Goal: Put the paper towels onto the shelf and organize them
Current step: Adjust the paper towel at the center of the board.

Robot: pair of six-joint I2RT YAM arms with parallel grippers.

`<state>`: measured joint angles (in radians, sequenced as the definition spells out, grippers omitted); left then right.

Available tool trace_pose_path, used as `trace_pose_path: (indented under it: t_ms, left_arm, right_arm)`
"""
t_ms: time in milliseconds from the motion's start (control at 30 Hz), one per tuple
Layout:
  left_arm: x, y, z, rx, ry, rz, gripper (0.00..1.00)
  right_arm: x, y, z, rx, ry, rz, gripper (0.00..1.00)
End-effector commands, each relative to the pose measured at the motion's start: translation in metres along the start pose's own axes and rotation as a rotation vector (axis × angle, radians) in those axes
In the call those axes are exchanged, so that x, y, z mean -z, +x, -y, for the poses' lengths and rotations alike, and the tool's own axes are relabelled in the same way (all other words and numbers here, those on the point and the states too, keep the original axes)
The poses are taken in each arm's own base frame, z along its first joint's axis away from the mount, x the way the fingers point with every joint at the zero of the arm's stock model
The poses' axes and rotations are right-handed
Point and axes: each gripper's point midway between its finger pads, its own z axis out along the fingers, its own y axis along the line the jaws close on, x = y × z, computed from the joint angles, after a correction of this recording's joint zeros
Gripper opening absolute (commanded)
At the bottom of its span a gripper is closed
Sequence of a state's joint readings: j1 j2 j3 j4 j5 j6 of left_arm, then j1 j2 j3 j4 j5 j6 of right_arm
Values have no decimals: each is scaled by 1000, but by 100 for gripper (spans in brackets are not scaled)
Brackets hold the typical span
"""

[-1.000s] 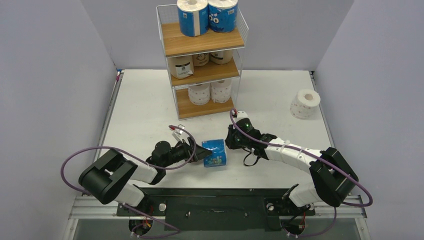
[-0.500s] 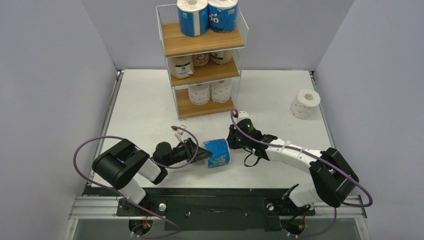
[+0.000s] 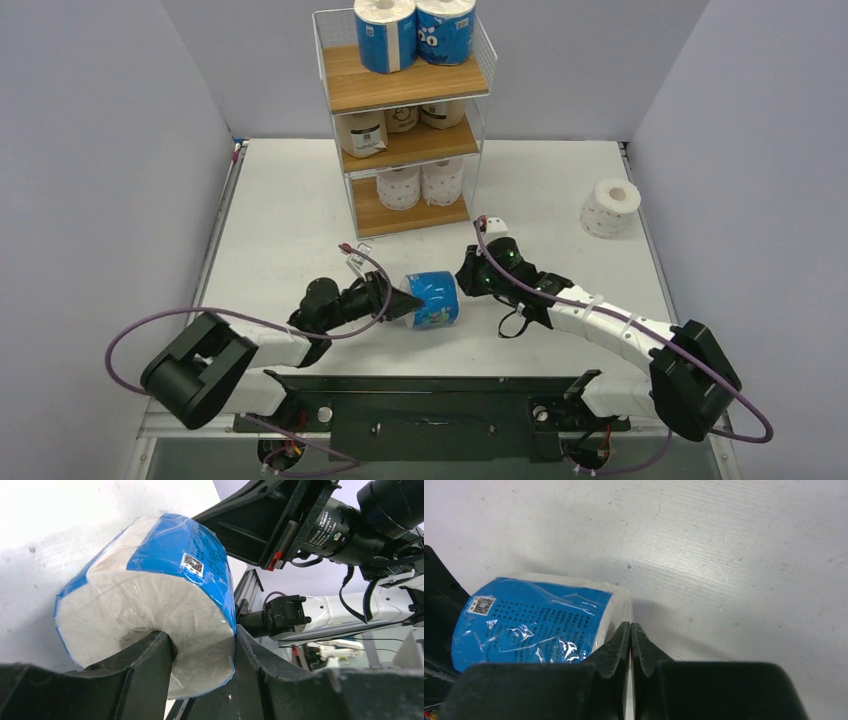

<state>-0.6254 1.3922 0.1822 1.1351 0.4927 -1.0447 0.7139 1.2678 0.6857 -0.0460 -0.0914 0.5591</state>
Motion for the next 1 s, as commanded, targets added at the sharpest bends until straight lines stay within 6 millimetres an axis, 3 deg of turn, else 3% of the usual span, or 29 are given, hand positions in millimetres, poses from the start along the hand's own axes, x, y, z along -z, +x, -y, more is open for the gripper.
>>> trace_pose_path:
  t_ms: [0, 133, 167, 333, 533, 633, 800, 967]
  left_arm:
    - [-2, -27, 27, -177, -27, 33, 26]
    - [9, -42, 31, -274, -158, 41, 25]
    - [10, -54, 39, -299, -176, 69, 24]
    - [30, -74, 38, -378, -402, 35, 21]
    - [42, -89, 30, -465, -688, -8, 21]
    - [43, -93, 29, -510, -772, -24, 21]
    - [22, -84, 36, -604, -819, -95, 22]
    - [0, -64, 23, -651, -873, -214, 23]
  right_arm:
    - [21, -19, 4, 24, 35, 75, 0]
    - [38, -34, 16, 31, 110, 140, 0]
    - [42, -37, 17, 35, 120, 154, 0]
    - [71, -56, 29, 56, 205, 240, 4]
    - [107, -70, 51, 162, 503, 335, 26]
    - [109, -69, 57, 140, 552, 338, 36]
    - [100, -62, 58, 34, 533, 336, 62]
    - [95, -61, 63, -40, 486, 337, 66]
